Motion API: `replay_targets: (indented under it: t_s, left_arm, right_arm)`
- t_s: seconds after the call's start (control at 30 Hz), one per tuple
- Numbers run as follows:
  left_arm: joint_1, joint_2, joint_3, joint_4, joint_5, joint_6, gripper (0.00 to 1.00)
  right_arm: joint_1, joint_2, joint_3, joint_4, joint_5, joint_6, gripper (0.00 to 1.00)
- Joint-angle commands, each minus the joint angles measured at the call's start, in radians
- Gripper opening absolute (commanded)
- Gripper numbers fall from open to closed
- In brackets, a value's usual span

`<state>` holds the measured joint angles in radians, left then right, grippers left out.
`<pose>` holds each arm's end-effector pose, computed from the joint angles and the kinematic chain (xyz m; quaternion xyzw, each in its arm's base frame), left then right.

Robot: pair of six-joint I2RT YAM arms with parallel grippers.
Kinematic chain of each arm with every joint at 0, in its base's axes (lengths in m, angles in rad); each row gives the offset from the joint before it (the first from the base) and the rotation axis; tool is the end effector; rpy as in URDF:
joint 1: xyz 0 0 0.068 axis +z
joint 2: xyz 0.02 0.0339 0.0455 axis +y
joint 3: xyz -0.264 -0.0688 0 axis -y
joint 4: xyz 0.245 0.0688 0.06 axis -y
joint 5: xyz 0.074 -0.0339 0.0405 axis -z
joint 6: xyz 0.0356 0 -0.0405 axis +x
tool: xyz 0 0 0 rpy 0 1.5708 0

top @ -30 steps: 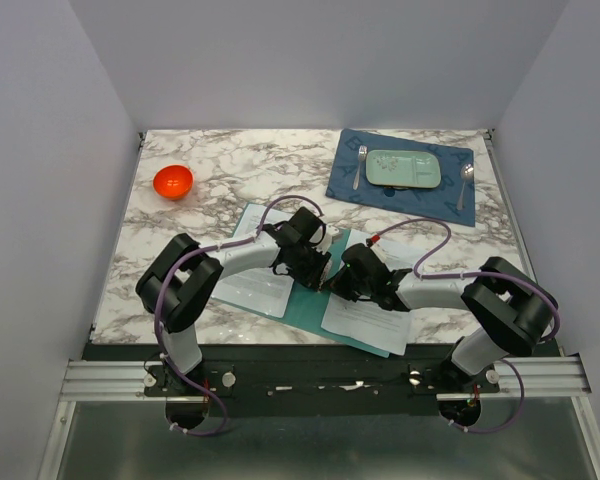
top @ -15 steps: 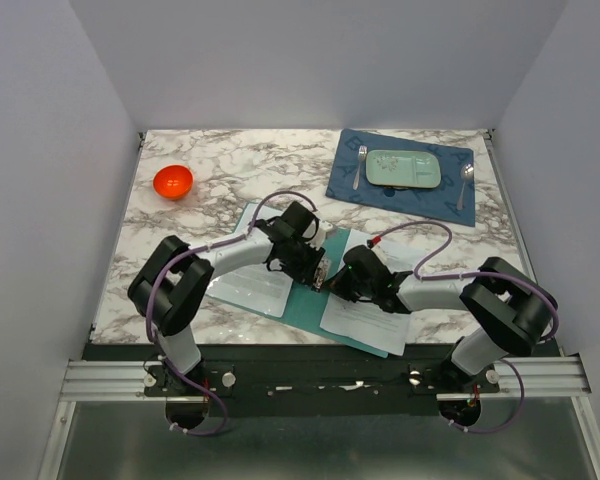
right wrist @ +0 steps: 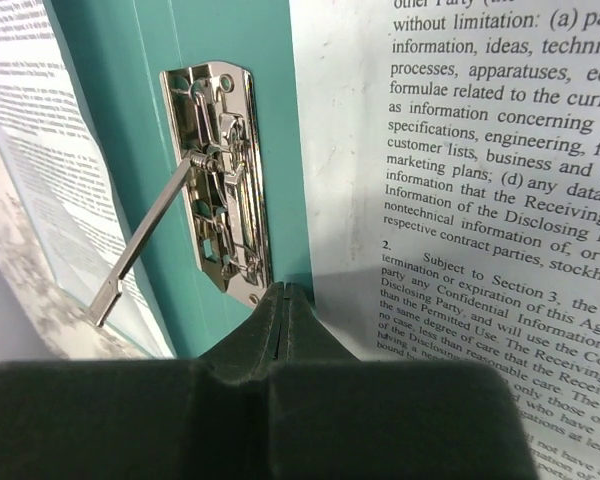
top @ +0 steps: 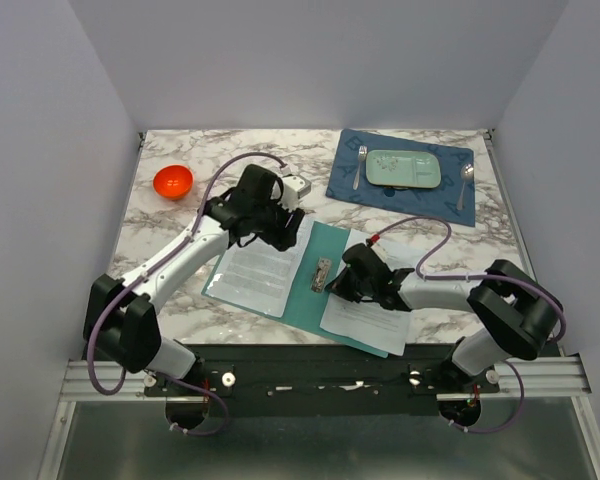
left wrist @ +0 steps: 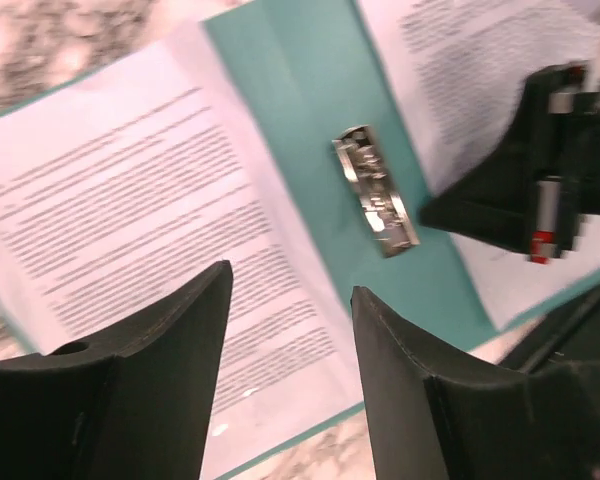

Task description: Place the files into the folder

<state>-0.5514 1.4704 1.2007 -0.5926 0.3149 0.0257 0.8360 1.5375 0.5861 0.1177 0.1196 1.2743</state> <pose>0.2633 -0.1749 0.2868 0.3157 0.8725 -0.2310 0.2926 0.1881 0.2018 0.1317 0.2235 0.9042 0.2854 0.2258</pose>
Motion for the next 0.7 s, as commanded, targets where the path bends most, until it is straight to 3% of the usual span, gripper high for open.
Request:
replay_targets:
  t_s: [0.0, 0.23, 0.43, 0.67]
  left_arm:
    - [0.007, -0.027, -0.113, 0.046, -0.354, 0.149, 0.64]
    - [0.03, 0.013, -0.292, 0.213, -0.553, 0.25, 0.64]
    - [0.03, 0.056, -0.332, 0.247, -0.591, 0.257, 0.62]
    - [0.03, 0.088, -0.371, 0.251, -0.591, 0.255, 0.59]
  right_arm:
    - [0.003, -0.019, 0.046, -0.179, 0.052, -0.114, 0.0]
    - [0.003, -0.051, 0.171, -0.158, 0.022, -0.205, 0.0]
    - [0.012, -0.031, 0.146, -0.055, -0.046, -0.156, 0.01]
    - [0.049, -0.027, 0.121, -0.061, -0.054, -0.107, 0.0]
